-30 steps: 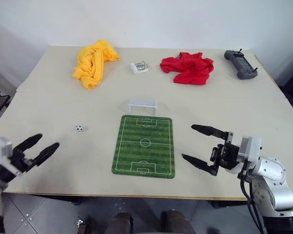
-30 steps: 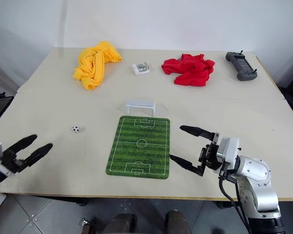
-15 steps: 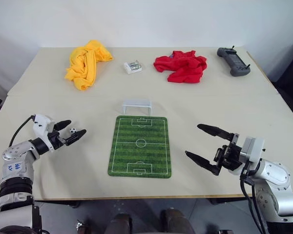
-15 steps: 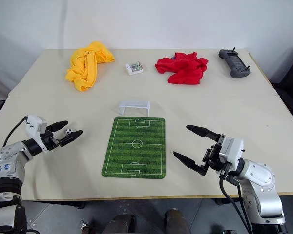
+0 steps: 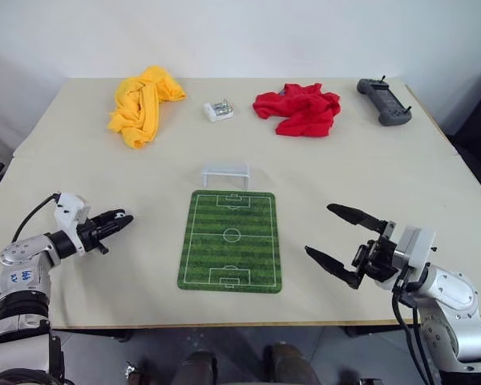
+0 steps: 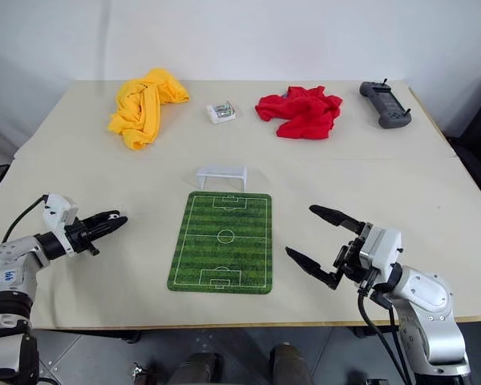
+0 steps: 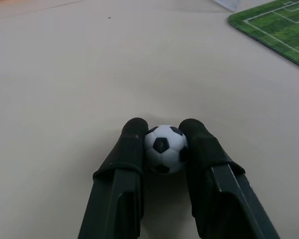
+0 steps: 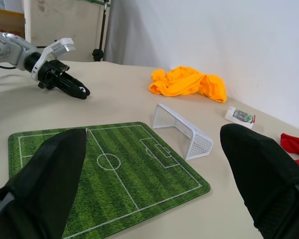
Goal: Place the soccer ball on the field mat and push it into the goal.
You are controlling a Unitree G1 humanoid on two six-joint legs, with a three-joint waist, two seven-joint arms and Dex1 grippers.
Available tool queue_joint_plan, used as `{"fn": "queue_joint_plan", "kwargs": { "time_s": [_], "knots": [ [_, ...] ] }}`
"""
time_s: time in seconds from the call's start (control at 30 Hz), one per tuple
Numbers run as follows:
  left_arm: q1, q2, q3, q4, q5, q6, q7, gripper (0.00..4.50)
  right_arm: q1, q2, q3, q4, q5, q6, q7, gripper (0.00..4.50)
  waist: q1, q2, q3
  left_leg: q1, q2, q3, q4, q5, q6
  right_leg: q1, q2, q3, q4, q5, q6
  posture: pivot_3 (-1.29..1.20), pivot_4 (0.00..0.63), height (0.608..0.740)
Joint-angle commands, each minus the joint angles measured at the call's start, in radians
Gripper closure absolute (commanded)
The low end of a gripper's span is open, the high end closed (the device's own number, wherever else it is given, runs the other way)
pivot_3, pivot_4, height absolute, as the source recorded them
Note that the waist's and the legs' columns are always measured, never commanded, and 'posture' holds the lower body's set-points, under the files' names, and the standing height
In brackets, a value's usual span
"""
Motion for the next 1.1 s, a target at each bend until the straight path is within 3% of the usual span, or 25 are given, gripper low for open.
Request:
{"fn": "queue_joint_plan", "kwargs": {
  "time_s": [0.03,0.13,0.23,0.4,0.63,1.1],
  "knots": [
    [-0.044,-0.03,-0.134,-0.297,-0.07,0.022,-0.263,3.63,0.078,-0.082,-0.05,-0.088,0.082,0.014,0.111,0.0,0.014,0.001,0.0,-0.001,0.0,0.0,0.001,0.0,0.0,0.0,0.0,0.0,0.0,0.0,0.0,0.0,0.15,0.74],
    [-0.081,-0.06,-0.26,-0.487,-0.058,0.032,-0.38,3.63,0.161,-0.18,-0.074,-0.102,0.13,0.048,0.232,0.0,0.043,0.001,0.001,-0.004,-0.001,-0.004,0.003,0.0,0.0,0.002,-0.001,-0.004,-0.004,0.001,0.002,0.0,0.15,0.74],
    [-0.084,-0.099,-0.357,-0.596,-0.044,0.057,-0.422,3.63,0.188,-0.248,-0.095,-0.07,0.107,0.079,0.264,0.0,0.039,0.001,0.0,-0.003,-0.001,0.0,0.004,-0.001,0.002,0.003,0.0,-0.001,-0.006,0.002,0.004,0.0,0.15,0.74],
    [-0.035,-0.136,-0.5,-0.735,0.002,0.116,-0.427,3.63,0.198,-0.261,-0.143,-0.043,0.094,0.069,0.269,0.0,0.018,0.001,0.0,0.0,0.001,0.005,0.003,-0.002,0.003,0.003,0.002,0.004,-0.004,0.002,0.004,0.0,0.15,0.74],
    [0.021,-0.129,-0.534,-0.779,0.062,0.12,-0.349,3.63,0.232,-0.238,-0.184,-0.063,0.087,0.056,0.25,0.0,0.027,0.001,0.0,0.0,0.0,0.006,0.005,-0.002,0.004,0.002,0.001,0.005,-0.004,0.003,0.005,0.0,0.15,0.74],
    [0.082,-0.206,-0.538,-0.764,0.096,0.079,-0.215,3.63,0.231,-0.204,-0.181,-0.086,0.084,0.059,0.204,0.0,0.029,0.001,0.0,0.0,-0.001,0.006,0.005,-0.002,0.005,0.003,0.001,0.006,-0.005,0.004,0.006,0.0,0.15,0.74]
  ]
}}
